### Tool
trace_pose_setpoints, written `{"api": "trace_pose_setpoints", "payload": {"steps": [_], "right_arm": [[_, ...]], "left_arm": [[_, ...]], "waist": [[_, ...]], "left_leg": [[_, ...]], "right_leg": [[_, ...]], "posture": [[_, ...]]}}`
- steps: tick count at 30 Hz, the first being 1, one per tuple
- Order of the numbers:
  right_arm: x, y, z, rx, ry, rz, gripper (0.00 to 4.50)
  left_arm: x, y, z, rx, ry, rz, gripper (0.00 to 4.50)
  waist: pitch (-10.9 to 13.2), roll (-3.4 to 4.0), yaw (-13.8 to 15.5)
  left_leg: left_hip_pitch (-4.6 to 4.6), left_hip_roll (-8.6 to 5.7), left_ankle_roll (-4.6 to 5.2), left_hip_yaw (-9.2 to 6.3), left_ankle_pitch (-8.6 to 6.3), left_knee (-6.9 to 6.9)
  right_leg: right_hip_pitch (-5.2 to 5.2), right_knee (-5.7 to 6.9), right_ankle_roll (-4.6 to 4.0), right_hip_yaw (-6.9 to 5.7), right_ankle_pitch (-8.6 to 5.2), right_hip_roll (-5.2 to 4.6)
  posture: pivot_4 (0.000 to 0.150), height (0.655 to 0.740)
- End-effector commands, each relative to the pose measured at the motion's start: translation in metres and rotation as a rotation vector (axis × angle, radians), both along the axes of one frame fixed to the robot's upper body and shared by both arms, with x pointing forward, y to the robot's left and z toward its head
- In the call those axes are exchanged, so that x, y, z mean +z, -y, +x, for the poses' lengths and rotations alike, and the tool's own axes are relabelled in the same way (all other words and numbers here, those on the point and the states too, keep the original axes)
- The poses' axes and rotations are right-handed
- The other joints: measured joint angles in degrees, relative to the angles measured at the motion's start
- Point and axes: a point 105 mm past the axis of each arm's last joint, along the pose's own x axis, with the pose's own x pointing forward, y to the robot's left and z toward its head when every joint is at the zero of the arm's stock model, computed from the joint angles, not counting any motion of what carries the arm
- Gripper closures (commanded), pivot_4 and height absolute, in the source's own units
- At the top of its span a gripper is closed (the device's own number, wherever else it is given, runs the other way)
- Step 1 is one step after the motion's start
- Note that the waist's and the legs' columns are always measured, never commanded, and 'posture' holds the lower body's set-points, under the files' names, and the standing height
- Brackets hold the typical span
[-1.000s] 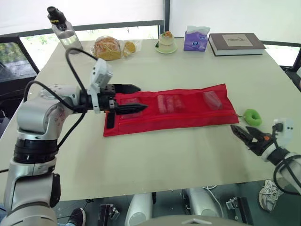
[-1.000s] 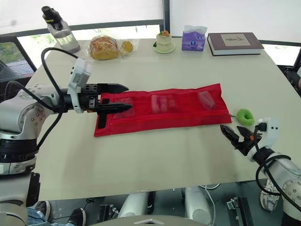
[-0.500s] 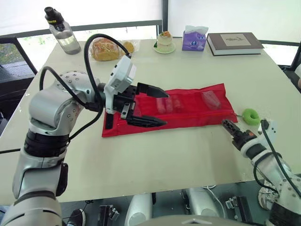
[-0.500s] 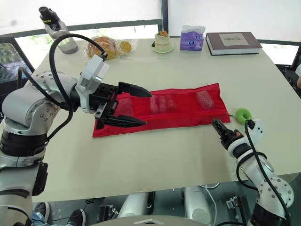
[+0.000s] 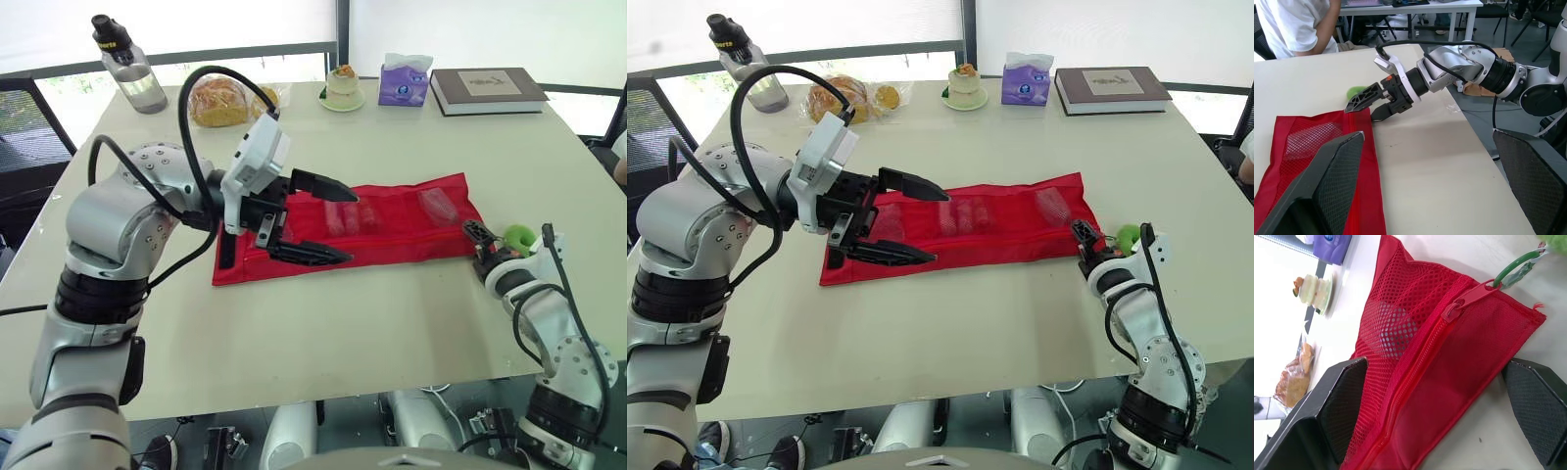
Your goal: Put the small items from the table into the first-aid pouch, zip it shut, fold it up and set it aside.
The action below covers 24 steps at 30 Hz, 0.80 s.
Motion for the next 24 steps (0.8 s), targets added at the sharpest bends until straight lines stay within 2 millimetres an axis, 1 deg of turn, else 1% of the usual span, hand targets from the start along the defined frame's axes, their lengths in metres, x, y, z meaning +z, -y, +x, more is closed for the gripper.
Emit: {"api": "trace_pose_setpoints", "payload": {"steps": [1,4,5,6,8,10,13,14,18,24], "right_arm": [[0.001,-0.009,0.006,0.018,0.032,0.025,0.0],[-0.001,-0.011,0.009,0.034,0.046,-0.035,0.0],[-0.003,-0.011,0.01,0.04,0.054,-0.06,0.51],[-0.003,-0.011,0.011,0.04,0.066,-0.078,0.79],[-0.005,-0.011,0.013,0.033,0.081,-0.091,1.78],[-0.006,-0.009,0.013,0.029,0.096,-0.118,2.94],[-0.008,-0.006,0.012,0.022,0.118,-0.161,4.18],[-0.008,-0.004,0.011,0.023,0.128,-0.191,4.45],[0.0,0.005,0.005,0.057,0.192,-0.39,4.45],[0.022,0.036,-0.01,0.043,0.274,-0.574,4.45]], "left_arm": [[0.007,0.002,-0.002,-0.01,0.051,-0.011,0.03],[0.008,0.002,0.001,0.0,0.055,-0.016,0.03],[0.008,0.003,0.002,0.004,0.057,-0.019,0.0],[0.009,0.004,0.004,0.009,0.06,-0.024,0.0],[0.011,0.005,0.006,0.018,0.063,-0.033,0.0],[0.012,0.005,0.007,0.027,0.063,-0.038,0.0],[0.01,0.003,0.012,0.054,0.068,-0.035,0.0],[0.01,0.002,0.013,0.063,0.068,-0.038,0.0],[0.01,0.001,0.019,0.105,0.067,-0.053,0.0],[0.007,-0.006,0.025,0.157,0.057,-0.063,0.0]], "waist": [[0.0,0.0,-0.1],[0.0,0.01,-0.3],[0.0,0.01,-0.4],[0.0,0.02,-0.5],[0.0,0.02,-0.6],[0.0,0.04,-0.6],[0.0,0.03,-0.6],[0.0,0.02,-0.6],[0.0,0.03,0.1],[0.0,0.06,0.6]], "left_leg": [[0.0,0.0,0.0,0.0,0.0,0.0],[-0.01,0.0,0.0,0.0,0.0,0.0],[-0.01,0.0,0.0,0.0,0.0,0.0],[-0.02,0.0,0.0,0.0,0.0,0.0],[-0.02,0.0,0.0,-0.01,0.0,-0.01],[-0.03,0.0,0.0,-0.01,0.0,-0.01],[-0.03,0.0,0.0,-0.02,0.0,-0.01],[-0.02,-0.01,0.0,-0.01,0.0,-0.01],[-0.05,-0.06,0.0,-0.01,0.0,0.0],[-0.07,-0.08,0.0,0.0,0.0,0.02]], "right_leg": [[0.0,0.0,0.0,0.0,0.0,0.0],[0.0,0.0,-0.01,0.0,0.01,0.0],[0.0,0.0,-0.05,0.0,0.03,0.0],[0.0,0.0,-0.05,0.0,0.03,0.0],[-0.01,0.0,-0.05,-0.01,0.02,0.01],[-0.01,0.0,-0.05,-0.01,0.02,0.01],[-0.01,0.0,-0.05,-0.01,0.03,0.01],[0.0,0.0,-0.04,-0.01,0.03,0.0],[0.0,-0.02,-0.04,-0.02,0.02,-0.05],[0.0,-0.01,-0.02,-0.01,0.02,-0.07]], "posture": [[0.15,0.74],[0.15,0.74],[0.15,0.74],[0.15,0.74],[0.15,0.74],[0.15,0.74],[0.15,0.74],[0.15,0.74],[0.15,0.74],[0.15,0.74]]}}
